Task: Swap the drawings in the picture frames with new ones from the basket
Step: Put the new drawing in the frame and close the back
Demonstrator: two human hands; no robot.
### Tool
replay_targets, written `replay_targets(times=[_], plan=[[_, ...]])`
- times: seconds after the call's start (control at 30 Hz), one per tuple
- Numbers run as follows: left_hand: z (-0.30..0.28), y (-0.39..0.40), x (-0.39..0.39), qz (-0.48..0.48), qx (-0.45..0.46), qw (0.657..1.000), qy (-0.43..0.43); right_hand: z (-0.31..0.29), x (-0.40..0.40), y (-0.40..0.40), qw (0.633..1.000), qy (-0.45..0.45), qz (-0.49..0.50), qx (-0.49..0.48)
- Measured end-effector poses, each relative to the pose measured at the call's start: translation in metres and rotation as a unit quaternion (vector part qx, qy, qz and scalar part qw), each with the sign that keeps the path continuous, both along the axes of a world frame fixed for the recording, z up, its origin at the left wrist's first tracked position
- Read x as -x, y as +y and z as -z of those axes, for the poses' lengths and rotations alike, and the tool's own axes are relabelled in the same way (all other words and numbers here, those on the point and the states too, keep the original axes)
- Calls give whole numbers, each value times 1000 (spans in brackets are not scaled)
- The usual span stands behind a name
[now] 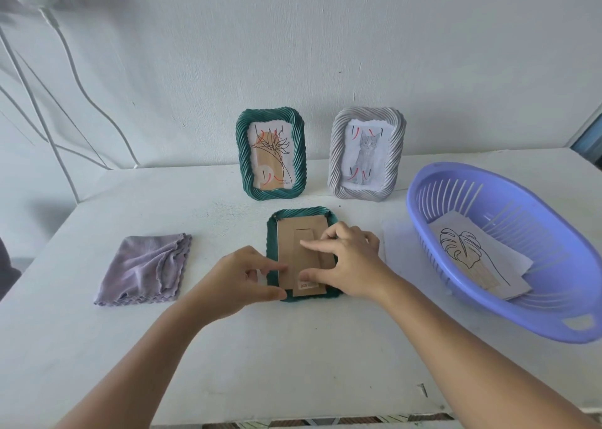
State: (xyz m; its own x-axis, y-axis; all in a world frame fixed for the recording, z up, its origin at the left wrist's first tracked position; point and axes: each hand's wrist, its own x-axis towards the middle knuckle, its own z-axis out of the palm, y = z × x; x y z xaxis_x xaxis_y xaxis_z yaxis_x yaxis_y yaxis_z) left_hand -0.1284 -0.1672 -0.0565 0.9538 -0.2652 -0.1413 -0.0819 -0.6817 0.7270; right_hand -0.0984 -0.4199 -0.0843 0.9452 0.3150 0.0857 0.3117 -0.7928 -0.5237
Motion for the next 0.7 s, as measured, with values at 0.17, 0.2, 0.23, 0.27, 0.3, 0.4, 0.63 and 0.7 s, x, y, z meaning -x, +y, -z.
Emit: replay_targets(times=[0.17,0.2,0.23,0.27,0.3,0.4,0.63,0.7], plan=[[2,0,0,-2,-2,1000,-11,0,-1,1,1000,9,4,-10],[3,1,0,-3,-4,1000,-18,0,0,1,1000,10,5,-10],[5,1,1,-4,-5,1000,-26,0,0,1,1000,11,7,-8],[6,1,2,-5,-5,999,-35,-1,0,1,1000,11,8,-6],[8,0,3,-3,-6,999,-46,-1,-1,1,1000,12,9,-5],[12,-1,8,4,-13,997,-80,-3,-1,2,1000,17,8,-11],[19,-12,21,-21,3,989,-143,-5,0,2,1000,20,11,-18],[19,-14,20,-33,17,989,-141,-5,0,2,999,23,10,-21]])
